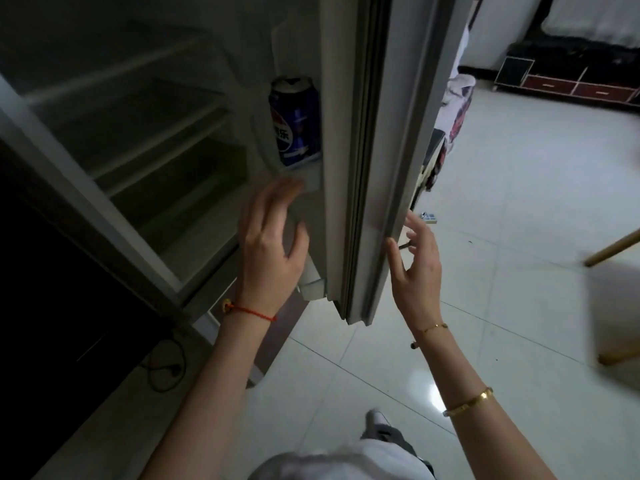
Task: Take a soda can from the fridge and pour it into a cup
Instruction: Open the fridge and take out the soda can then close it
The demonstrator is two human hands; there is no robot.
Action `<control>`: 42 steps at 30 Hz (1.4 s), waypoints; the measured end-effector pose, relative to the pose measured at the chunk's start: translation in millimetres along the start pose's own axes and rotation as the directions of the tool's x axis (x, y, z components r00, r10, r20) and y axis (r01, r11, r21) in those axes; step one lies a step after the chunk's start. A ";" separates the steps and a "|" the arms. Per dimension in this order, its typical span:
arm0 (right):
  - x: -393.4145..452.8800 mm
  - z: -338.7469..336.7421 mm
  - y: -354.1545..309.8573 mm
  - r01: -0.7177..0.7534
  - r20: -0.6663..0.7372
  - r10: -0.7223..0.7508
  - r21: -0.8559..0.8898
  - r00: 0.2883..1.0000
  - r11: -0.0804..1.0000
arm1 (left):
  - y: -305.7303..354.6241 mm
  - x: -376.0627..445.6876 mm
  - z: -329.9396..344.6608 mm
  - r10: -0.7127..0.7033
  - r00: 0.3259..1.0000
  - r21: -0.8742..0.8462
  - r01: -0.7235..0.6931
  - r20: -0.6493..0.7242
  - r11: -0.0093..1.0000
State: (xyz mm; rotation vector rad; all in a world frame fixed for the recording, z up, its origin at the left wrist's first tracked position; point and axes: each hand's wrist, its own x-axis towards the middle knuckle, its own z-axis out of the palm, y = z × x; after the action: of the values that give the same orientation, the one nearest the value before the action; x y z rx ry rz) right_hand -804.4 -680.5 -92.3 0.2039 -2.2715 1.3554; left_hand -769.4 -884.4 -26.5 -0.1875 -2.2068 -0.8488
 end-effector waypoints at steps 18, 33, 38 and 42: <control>140.2 -94.7 102.4 -0.019 0.010 0.019 -0.024 1.000 1.000 | 68.1 64.8 144.4 -0.048 0.998 0.033 0.046 0.039 0.998; 253.6 -116.5 171.3 -0.052 0.050 0.055 -0.060 0.997 0.997 | 92.1 114.0 229.0 0.029 0.994 0.164 -0.046 0.106 0.985; 283.6 -111.7 191.2 -0.088 0.050 0.092 -0.075 0.994 0.993 | 95.5 130.4 247.1 0.043 0.992 0.187 -0.065 0.119 0.980; 309.2 -109.8 203.7 -0.100 0.055 0.105 -0.087 0.993 0.991 | 96.6 146.7 259.6 0.041 0.994 0.155 -0.056 0.097 0.986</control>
State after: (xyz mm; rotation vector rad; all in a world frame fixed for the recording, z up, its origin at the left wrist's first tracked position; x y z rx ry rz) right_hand -1112.1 -449.0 -62.6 0.1020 -2.4133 1.3166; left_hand -992.5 -665.3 -3.7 -0.2076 -2.3356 -0.6470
